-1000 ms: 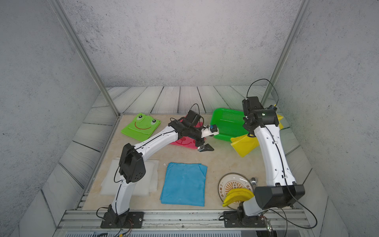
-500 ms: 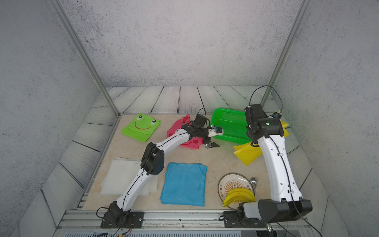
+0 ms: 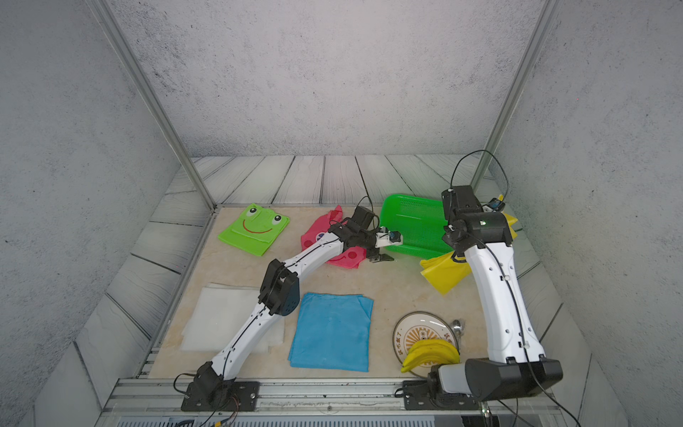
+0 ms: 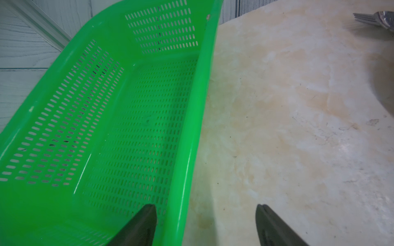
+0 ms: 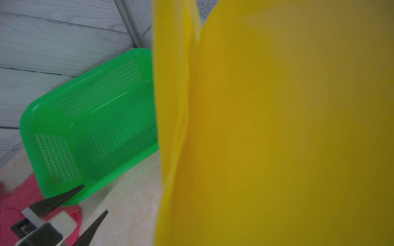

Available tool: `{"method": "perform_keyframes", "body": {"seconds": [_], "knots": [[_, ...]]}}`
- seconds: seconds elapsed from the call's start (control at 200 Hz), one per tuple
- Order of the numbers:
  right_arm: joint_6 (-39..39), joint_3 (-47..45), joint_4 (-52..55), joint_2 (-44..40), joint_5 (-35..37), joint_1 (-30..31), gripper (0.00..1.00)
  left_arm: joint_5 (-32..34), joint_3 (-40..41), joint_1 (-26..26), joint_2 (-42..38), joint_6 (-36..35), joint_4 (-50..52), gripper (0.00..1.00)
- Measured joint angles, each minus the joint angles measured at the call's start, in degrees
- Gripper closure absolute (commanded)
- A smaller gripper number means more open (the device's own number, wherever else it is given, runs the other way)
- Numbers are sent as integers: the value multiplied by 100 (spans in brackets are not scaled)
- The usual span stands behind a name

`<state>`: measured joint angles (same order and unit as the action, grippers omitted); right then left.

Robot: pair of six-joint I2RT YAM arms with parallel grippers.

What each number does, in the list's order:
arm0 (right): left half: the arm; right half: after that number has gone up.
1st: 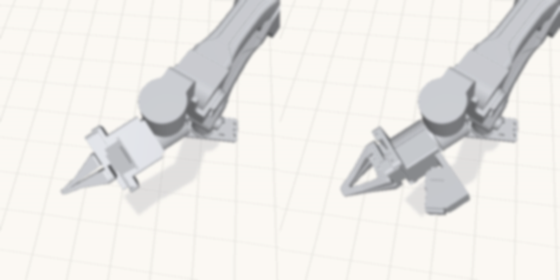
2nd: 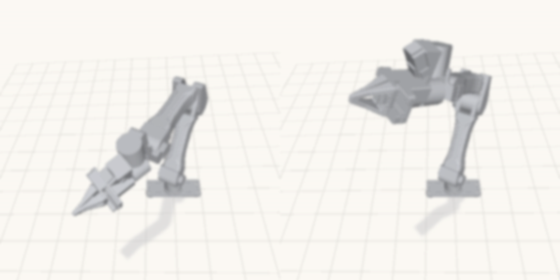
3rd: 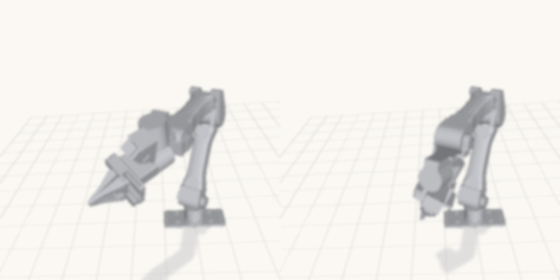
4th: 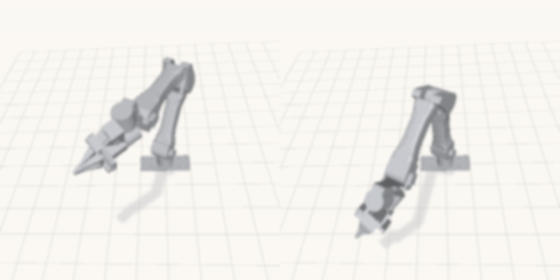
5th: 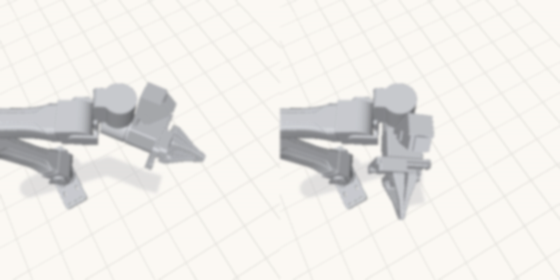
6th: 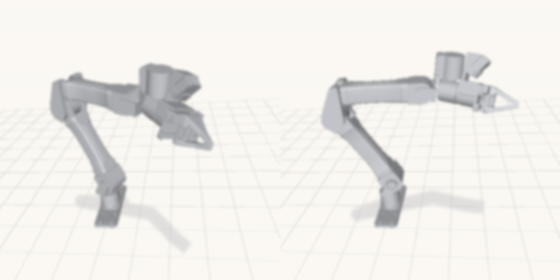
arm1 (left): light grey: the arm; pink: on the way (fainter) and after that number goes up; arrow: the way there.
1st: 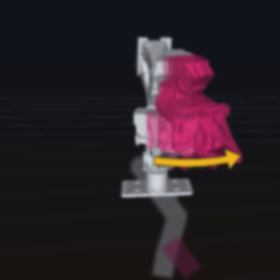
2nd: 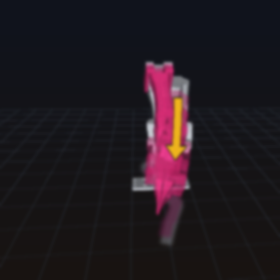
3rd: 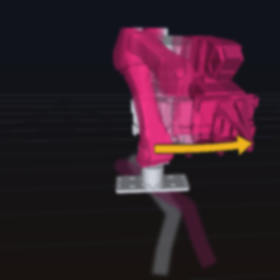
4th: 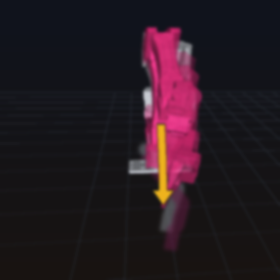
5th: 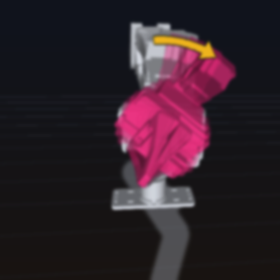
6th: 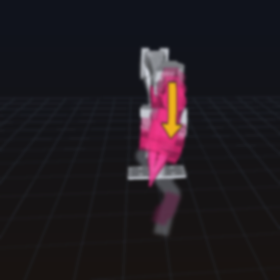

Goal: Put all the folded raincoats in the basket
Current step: Move the basket to the center of the board.

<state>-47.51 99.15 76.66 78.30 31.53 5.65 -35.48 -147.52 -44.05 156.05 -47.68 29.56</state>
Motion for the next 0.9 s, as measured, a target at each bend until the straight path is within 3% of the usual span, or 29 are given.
{"method": "perform_keyframes", "body": {"seconds": [0.38, 0.611, 0.751, 0.901], "knots": [[37, 0, -81, 39, -160, 0, 100, 173, 264, -138, -120, -387, 916, 38], [-31, 20, -15, 37, -208, 0, 100, 487, 417, -162, -234, -485, 903, 40], [-46, 20, -15, -24, -203, 0, 100, 789, 501, -243, -247, -566, 763, 51], [-46, 20, -15, -210, -195, 0, 100, 1010, 540, -308, -262, -651, 673, 70]]}}
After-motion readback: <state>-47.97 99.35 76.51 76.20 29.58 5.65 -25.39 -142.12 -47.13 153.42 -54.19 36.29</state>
